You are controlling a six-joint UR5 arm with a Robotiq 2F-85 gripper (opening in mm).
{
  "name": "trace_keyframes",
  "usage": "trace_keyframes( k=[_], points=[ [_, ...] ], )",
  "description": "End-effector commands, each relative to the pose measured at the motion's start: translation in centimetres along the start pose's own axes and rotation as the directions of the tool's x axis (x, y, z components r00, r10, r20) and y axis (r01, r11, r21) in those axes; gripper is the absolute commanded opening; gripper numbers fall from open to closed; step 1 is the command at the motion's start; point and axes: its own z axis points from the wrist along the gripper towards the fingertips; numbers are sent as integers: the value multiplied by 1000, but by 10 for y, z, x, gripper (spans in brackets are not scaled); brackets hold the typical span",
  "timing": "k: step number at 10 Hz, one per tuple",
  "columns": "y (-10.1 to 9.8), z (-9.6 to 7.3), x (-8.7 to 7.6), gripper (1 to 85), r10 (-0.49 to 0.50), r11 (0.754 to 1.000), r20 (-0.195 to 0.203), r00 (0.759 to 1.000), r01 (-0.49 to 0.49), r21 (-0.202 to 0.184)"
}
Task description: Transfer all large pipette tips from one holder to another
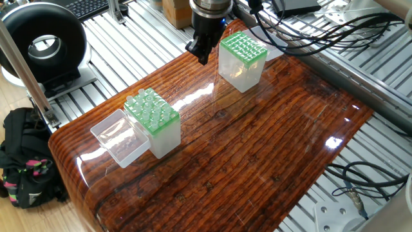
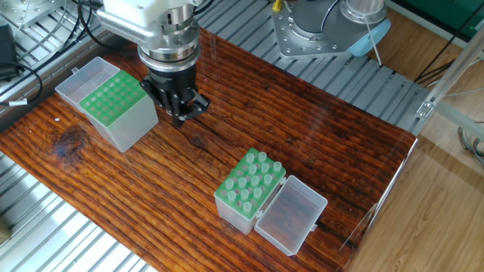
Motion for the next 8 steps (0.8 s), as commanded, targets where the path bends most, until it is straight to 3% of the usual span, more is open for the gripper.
trace_keyframes(
  k=[1,4,5,7,8],
  points=[
    [9,-6,0,10,-119,993,-13,993,119,-12],
    [-19,-8,17,10,-243,963,-107,964,253,97],
    [-20,-8,16,10,-274,953,-108,956,285,101],
    [-17,-2,11,10,-309,940,-75,948,316,124],
    [-12,0,-14,10,-323,933,27,946,313,176]
  ],
)
